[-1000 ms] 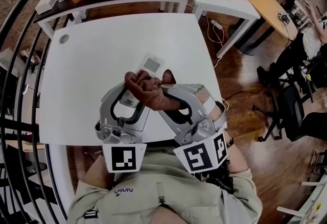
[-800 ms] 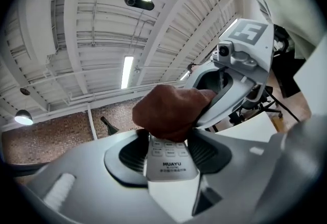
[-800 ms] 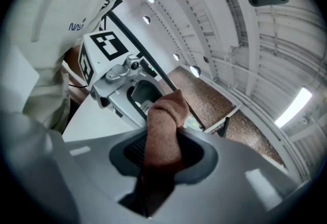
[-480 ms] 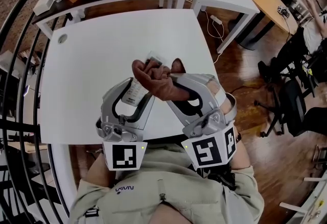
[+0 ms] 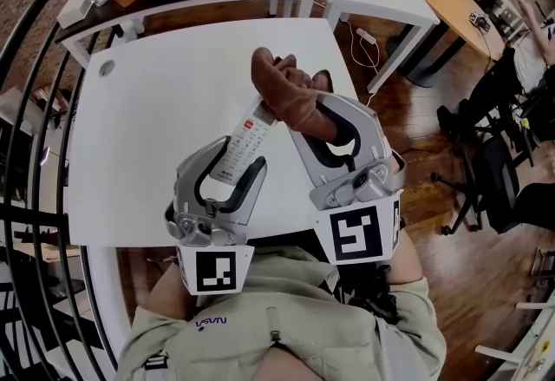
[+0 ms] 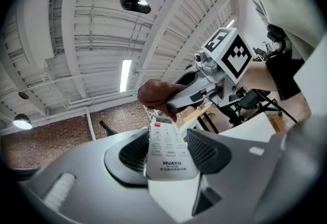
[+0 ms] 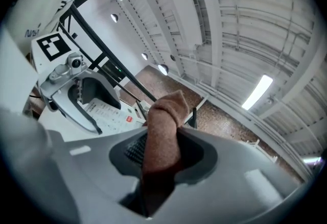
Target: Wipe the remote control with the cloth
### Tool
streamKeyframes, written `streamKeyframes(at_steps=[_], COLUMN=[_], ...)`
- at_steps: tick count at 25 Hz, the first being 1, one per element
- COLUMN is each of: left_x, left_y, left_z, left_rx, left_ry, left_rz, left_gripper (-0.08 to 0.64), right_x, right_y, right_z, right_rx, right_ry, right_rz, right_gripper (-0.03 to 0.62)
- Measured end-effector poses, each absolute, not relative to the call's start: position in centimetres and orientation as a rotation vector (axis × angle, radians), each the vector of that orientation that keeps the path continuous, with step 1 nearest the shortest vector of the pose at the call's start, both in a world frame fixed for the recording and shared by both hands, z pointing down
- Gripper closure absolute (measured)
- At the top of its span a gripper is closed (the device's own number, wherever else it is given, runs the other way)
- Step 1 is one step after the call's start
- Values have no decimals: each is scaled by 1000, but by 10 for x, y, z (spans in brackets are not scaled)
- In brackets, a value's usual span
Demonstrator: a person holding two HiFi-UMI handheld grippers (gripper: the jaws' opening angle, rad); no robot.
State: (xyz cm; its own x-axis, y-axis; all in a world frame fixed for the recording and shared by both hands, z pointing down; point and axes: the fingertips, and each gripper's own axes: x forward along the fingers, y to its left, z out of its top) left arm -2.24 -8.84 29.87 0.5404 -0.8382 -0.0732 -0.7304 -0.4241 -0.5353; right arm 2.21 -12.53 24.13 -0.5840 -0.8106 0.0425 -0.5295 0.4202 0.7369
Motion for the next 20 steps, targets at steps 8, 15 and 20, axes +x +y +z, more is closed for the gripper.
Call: streamKeyframes(at_steps=[8,15,20], left_x=[-22,-27,-29], left_y=[-88,-92,-92], left_z=[298,295,295], left_rx=[-2253,-2241,-2248], left_ry=[1268,1281,1291], left_rz=[-274,-271,-255], left_gripper=[318,318,318], right_x=[7,-16,-29], right_y=[-121,-100,-81], right_z=[248,257,267], right_rx=[1061,917,784], right_ry=[-2269,-2280,-2304], right_rz=[-993,-1034,-1065], right_gripper=[482,482,482])
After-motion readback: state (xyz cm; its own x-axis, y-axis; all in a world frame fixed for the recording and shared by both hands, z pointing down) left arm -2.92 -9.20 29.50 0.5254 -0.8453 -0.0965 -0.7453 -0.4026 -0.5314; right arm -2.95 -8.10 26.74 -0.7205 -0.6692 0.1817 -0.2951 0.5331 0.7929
